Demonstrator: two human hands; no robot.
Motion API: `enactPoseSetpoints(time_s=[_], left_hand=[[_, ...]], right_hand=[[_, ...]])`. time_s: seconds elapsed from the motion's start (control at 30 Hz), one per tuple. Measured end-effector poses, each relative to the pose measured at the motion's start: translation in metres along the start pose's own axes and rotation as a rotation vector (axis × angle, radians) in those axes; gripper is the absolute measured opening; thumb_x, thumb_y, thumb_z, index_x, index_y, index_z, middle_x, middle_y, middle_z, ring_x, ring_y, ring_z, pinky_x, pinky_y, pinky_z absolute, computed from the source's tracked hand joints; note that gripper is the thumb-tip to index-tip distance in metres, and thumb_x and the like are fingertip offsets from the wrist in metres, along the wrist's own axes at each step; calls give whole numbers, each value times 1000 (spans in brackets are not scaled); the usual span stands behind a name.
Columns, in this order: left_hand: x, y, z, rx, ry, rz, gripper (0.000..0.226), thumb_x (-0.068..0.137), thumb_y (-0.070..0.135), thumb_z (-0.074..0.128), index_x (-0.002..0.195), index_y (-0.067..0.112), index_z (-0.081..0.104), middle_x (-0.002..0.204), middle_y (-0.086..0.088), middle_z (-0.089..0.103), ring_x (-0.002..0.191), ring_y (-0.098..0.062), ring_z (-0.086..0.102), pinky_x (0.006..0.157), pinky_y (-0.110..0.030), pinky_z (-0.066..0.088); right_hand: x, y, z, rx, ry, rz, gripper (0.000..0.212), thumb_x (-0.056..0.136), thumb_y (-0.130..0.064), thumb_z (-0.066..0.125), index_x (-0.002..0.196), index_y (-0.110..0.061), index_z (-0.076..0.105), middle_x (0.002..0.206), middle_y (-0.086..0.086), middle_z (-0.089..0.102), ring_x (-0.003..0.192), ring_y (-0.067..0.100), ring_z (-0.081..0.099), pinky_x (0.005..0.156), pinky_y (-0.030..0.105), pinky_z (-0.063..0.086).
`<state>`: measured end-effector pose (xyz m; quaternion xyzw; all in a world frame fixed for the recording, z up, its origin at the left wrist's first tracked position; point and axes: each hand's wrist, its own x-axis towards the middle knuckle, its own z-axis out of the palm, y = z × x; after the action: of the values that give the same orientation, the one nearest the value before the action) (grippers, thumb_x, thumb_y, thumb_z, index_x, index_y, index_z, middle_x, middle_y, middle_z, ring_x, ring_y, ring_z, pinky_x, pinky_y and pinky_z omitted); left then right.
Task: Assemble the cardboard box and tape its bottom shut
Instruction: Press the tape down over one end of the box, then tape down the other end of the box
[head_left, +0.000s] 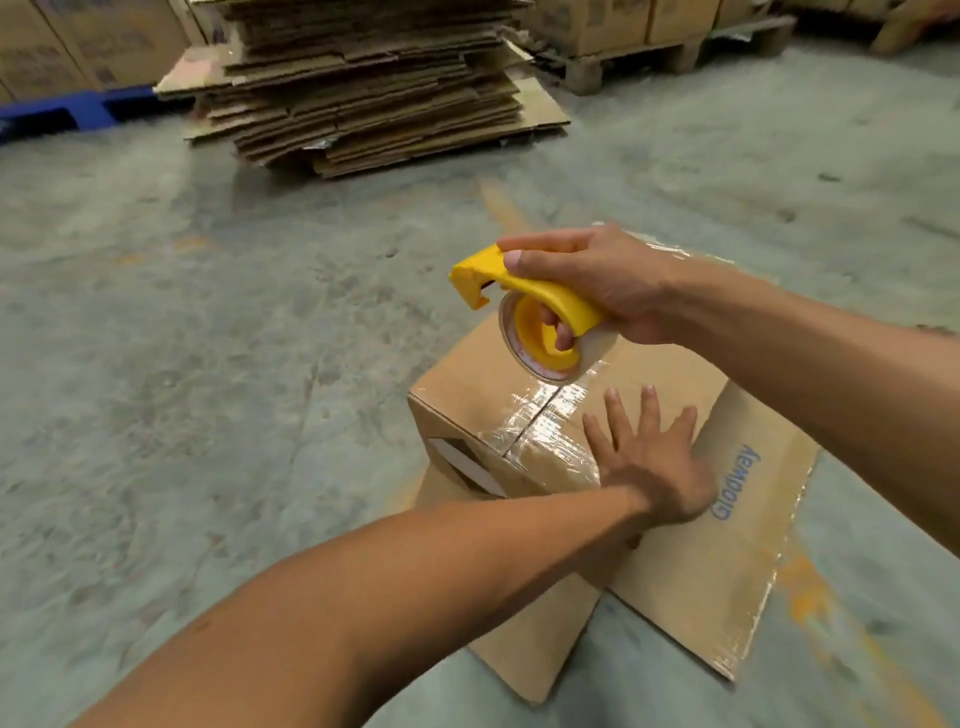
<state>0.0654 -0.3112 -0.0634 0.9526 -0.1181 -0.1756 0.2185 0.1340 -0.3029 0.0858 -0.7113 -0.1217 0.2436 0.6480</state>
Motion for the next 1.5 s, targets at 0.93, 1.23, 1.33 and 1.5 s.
enactPoseSetpoints(time_s=[0.93, 1.23, 1.33, 1.5], left_hand=[[-49, -67, -160, -1715, -355, -200, 19, 84, 25, 70, 85, 6, 72, 84, -6, 72, 71, -17, 70, 62, -27, 53], [-48, -60, -153, -1672, -420, -209, 15, 87, 13, 65, 98, 5, 71, 75, -1, 71, 62, -11, 68, 61, -25, 54], [-49, -59, -152, -1650, -440, -231, 14, 89, 15, 65, 96, 6, 74, 78, -1, 71, 64, -12, 68, 62, -26, 53], [-49, -58, -149, -1498, -458, -293, 15, 93, 22, 63, 87, 12, 74, 94, -3, 75, 73, -15, 71, 69, -29, 48]], right_hand=[[-59, 9, -112, 161, -262, 217, 74, 54, -54, 91, 123, -37, 69, 43, 5, 44, 27, 7, 43, 36, 22, 47], [-70, 7, -121, 139, -259, 238, 68, 60, -53, 88, 124, -37, 69, 42, 5, 48, 27, 8, 45, 37, 22, 49], [-73, 5, -120, 120, -250, 246, 70, 57, -52, 90, 122, -37, 70, 40, 6, 47, 26, 8, 44, 35, 22, 48], [-76, 4, -118, 53, -243, 283, 71, 51, -55, 91, 117, -40, 72, 41, 6, 48, 26, 9, 43, 34, 21, 47]])
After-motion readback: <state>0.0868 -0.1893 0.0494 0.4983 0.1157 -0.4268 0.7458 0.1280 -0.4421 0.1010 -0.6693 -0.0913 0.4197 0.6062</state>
